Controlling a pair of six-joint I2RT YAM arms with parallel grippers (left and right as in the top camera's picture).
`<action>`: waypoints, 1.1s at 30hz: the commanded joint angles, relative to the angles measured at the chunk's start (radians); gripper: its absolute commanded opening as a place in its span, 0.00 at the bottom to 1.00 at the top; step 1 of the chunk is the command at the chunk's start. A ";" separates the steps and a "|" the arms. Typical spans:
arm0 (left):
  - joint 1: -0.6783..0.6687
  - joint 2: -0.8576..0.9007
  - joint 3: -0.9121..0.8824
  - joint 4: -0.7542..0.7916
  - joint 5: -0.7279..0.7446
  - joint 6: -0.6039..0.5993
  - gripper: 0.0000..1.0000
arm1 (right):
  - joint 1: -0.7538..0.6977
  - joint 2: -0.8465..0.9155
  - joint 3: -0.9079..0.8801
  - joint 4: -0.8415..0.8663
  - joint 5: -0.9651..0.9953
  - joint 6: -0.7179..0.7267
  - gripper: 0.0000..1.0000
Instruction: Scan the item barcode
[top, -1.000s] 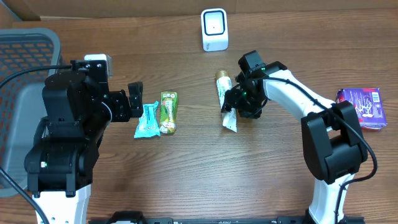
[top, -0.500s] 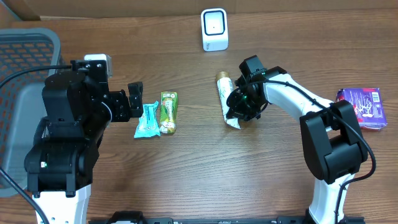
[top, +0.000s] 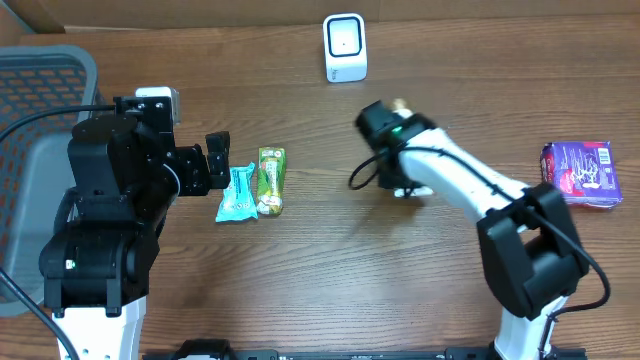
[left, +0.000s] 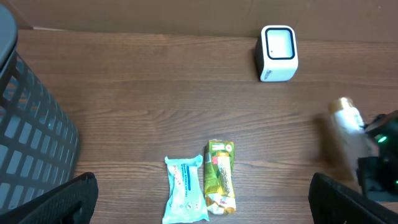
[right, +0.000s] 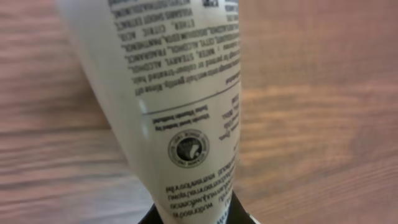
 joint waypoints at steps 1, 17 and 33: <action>0.000 -0.005 0.015 0.001 -0.003 0.008 1.00 | 0.068 0.011 -0.013 0.017 0.197 0.026 0.04; 0.000 -0.005 0.015 0.001 -0.003 0.008 1.00 | 0.146 0.057 0.005 0.037 0.121 -0.035 0.44; 0.000 -0.005 0.015 0.001 -0.003 0.008 1.00 | -0.213 -0.127 0.146 -0.043 -0.683 -0.426 0.91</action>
